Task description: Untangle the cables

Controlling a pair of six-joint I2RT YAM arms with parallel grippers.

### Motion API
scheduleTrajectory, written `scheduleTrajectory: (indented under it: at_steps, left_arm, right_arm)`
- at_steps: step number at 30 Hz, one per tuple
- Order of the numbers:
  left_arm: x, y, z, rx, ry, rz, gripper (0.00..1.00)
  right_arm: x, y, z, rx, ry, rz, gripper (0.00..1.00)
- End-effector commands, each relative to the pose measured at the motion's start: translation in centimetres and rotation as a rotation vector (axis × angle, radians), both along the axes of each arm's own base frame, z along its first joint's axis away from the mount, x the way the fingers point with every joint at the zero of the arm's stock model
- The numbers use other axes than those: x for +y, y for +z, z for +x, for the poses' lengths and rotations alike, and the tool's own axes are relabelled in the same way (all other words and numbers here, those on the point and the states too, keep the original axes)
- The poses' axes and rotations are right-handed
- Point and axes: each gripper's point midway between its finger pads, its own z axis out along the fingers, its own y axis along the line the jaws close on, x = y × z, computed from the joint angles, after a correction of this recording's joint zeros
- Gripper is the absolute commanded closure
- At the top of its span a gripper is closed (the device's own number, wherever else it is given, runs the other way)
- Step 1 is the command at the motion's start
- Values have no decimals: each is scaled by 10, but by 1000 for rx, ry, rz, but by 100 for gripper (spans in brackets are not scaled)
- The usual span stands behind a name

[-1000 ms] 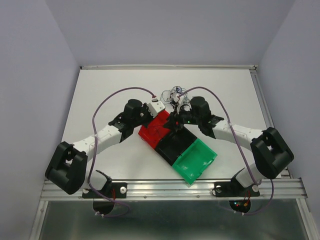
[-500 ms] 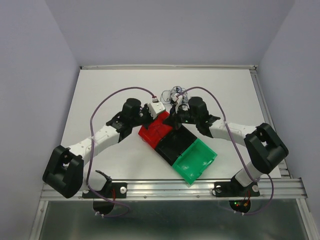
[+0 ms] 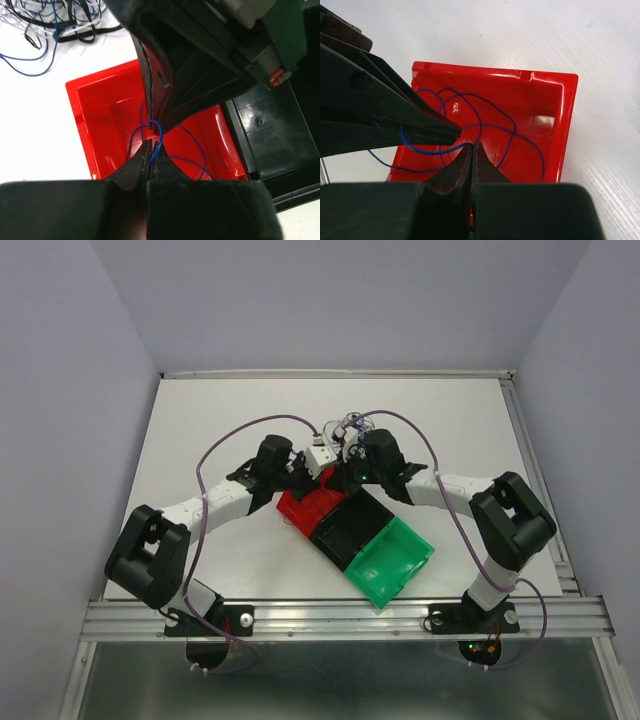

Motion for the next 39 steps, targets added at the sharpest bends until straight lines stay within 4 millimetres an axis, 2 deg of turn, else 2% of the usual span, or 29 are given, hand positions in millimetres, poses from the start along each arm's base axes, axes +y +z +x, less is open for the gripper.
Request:
scheduleTrajectory:
  at_steps: [1,3,5,9,12,13,15,16,19,22,24,27,28,29,31,32,36,39]
  left_arm:
    - [-7,18,11,-25,20,-38,100]
    - [-8,11,13,-10,24,-31,99]
    - [-7,5,14,4,29,-21,94]
    - [-5,6,18,-9,46,-11,73]
    - [0,25,22,-70,80,-32,58]
    - [5,39,22,-120,100,-56,44]
    - [10,46,19,-154,111,-70,38]
    - [12,57,17,-179,114,-87,36]
    - [16,65,16,-183,123,-87,33]
    - [28,85,18,-212,142,-115,32]
    - [31,92,17,-218,135,-137,32]
    - [26,86,16,-198,107,-141,37]
    - [24,79,21,-177,107,-129,42]
    - [22,75,22,-167,108,-124,43]
    - [19,73,25,-157,95,-121,46]
    - [17,69,26,-153,89,-121,47]
    - [17,76,30,-170,110,-144,49]
    - [26,87,37,-197,150,-167,49]
  right_arm:
    - [-2,16,9,-43,-35,4,100]
    - [-5,15,10,-49,-45,-2,99]
    - [-5,14,11,-51,-52,-6,99]
    - [-4,18,13,-60,-53,-1,96]
    - [-4,19,12,-58,-50,1,99]
    - [-4,18,12,-58,-49,0,99]
    - [-4,18,11,-56,-45,2,99]
    - [-3,18,10,-55,-39,2,100]
    - [-4,17,11,-54,-41,0,99]
    - [-3,13,6,-46,-16,-4,99]
    - [-4,11,4,-42,-9,-7,98]
    - [-4,12,1,-43,8,-8,89]
    - [-4,12,0,-46,14,-8,85]
    - [-3,13,-1,-47,23,-3,68]
    - [-3,17,-2,-57,25,1,65]
    - [-4,22,-2,-68,22,8,60]
    - [-5,28,-6,-78,27,24,45]
    - [-9,40,-7,-111,1,52,37]
